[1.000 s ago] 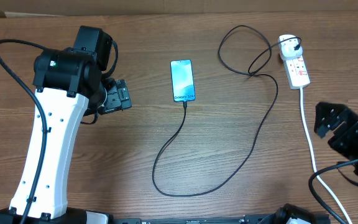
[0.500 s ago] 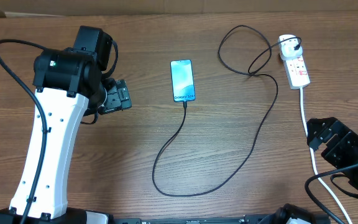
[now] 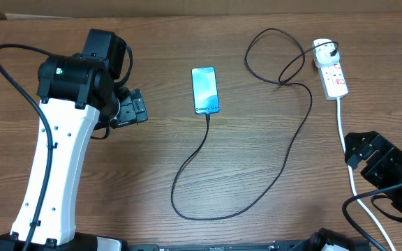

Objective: Plug charger to phone and switch on socket
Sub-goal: 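Lift the right gripper off the power strip and pull it back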

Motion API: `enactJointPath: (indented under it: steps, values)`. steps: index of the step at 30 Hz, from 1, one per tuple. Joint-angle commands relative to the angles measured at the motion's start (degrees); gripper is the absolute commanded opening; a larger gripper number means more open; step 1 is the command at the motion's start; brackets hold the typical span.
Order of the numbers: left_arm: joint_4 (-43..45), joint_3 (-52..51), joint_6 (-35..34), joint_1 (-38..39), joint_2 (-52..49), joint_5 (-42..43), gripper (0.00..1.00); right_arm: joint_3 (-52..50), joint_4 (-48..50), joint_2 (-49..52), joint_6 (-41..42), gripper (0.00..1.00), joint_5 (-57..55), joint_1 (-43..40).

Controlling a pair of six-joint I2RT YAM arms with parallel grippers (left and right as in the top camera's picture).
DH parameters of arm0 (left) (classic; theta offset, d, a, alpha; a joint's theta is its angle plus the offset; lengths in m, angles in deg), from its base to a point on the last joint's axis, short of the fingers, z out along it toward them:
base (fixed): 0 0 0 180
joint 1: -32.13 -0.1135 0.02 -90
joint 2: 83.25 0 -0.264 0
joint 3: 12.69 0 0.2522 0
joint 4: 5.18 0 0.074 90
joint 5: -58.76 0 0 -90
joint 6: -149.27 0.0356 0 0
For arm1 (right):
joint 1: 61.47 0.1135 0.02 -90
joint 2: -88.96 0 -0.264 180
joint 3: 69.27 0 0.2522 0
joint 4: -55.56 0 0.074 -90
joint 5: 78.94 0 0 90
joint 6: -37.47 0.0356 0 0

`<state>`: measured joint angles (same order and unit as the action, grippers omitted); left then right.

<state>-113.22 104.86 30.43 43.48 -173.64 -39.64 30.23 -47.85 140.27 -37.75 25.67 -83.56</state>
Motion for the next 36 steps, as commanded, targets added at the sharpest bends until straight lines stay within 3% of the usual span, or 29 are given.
enactJointPath:
  steps: [1, 17, 28, 36]
  values:
    - [0.1, -0.2, -1.2, -0.1, -0.3, -0.6, 1.0, -0.2, 0.2, -0.5, 0.0, 1.0, -0.4, 0.2]
    - [0.1, -0.2, -1.2, -0.1, -0.3, -0.6, 1.0, -0.2, 2.4, -0.7, -0.1, 1.0, -0.3, 0.8]
    - [0.1, -0.3, -1.2, -0.1, -0.3, -0.6, 1.0, -0.3, 9.1, -3.2, -0.3, 1.0, -0.5, 11.4]
    - [0.1, -0.2, -1.2, -0.1, -0.3, -0.6, 1.0, -0.3, 10.6, -6.4, -3.3, 1.0, -1.7, 13.7]
